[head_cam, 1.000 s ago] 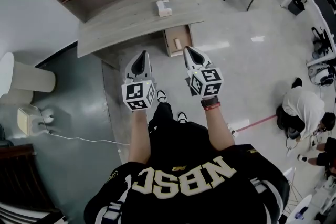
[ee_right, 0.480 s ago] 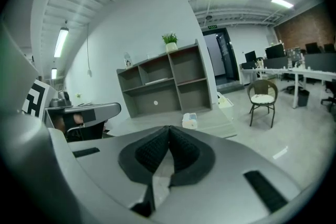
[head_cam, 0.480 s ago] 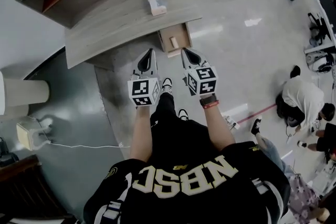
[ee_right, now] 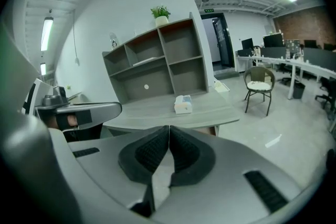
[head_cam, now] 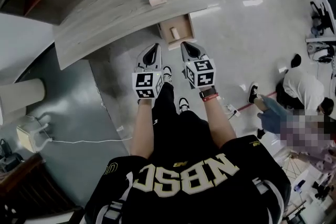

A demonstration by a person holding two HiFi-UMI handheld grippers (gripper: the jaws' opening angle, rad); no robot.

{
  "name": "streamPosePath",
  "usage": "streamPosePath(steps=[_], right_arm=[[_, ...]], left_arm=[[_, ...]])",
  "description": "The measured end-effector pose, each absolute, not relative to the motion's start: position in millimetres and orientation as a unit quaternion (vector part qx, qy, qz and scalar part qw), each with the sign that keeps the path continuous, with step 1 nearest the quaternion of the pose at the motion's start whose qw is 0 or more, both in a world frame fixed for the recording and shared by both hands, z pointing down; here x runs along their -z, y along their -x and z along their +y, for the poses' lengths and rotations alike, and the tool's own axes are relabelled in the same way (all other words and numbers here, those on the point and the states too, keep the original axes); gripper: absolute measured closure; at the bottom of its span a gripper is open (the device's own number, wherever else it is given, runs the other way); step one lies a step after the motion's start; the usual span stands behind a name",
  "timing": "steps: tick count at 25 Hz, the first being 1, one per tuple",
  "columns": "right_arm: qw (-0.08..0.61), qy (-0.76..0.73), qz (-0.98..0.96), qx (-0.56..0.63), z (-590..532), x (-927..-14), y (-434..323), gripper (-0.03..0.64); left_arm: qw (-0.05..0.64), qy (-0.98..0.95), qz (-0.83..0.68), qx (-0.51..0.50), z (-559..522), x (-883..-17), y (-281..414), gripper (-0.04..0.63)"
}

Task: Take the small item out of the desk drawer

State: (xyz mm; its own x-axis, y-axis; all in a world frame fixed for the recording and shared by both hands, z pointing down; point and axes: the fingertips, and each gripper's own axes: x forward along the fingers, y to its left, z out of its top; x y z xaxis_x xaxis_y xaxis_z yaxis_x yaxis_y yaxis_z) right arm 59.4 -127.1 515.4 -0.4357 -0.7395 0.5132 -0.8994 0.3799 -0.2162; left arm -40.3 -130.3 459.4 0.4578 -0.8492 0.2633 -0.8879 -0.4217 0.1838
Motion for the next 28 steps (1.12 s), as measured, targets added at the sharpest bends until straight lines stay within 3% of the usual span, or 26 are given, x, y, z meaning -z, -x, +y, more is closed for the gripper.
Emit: streamPosePath(steps=[28], right_arm=[[0.290, -0.457, -0.786, -0.299, -199.5, -694.9, -41.3, 0.517]], left_arm=[[0.222, -0.832, -0.497, -0.107, -199.1, -576.9, 45.4, 0.583]])
